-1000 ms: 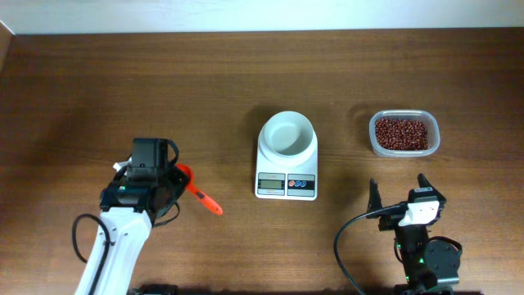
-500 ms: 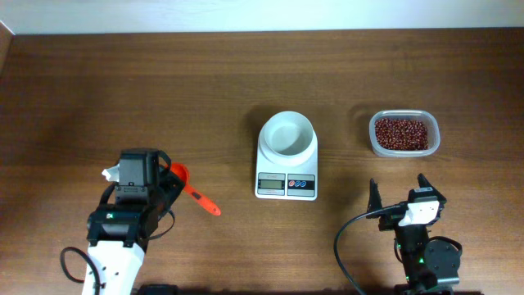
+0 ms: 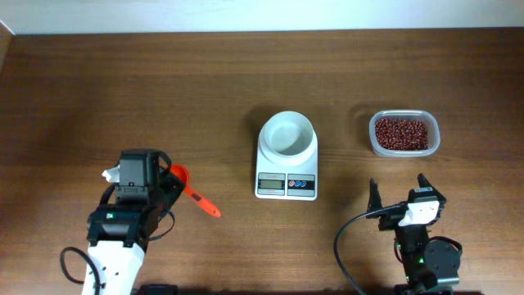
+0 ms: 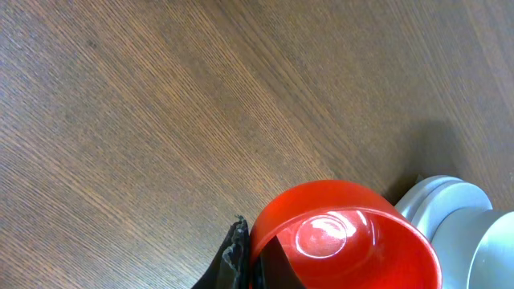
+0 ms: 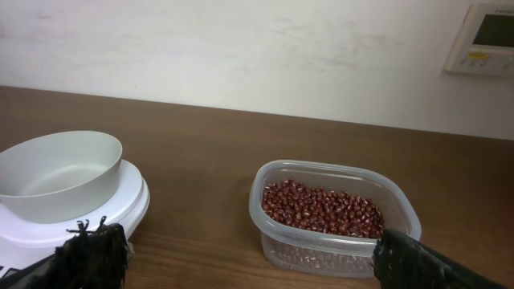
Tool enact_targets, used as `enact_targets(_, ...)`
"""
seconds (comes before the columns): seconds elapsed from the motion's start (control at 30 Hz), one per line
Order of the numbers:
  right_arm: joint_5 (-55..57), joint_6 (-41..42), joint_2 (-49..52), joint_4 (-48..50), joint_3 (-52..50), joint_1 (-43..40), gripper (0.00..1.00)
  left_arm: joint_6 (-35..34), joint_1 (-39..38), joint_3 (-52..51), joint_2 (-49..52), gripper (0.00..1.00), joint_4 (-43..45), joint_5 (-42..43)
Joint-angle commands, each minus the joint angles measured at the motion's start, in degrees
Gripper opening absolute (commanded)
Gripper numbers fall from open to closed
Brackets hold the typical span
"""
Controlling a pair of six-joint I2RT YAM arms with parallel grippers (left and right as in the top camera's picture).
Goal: Scoop and weigh 50g on scale
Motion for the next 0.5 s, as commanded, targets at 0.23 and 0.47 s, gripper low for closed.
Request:
enact_targets(0.23,0.50,-0.26,-0.59,-0.07,-0.50,0.57,0.99,0.37,-4.46,-0.26,-0.55,0.00,-2.64,0.87)
enact_targets(0.47,0.50,-0.24,-0.59,-0.07,-0.50,0.57,0.99,-3.65,-4.44,1.38,-0.55,0.00,-9.51,0.61)
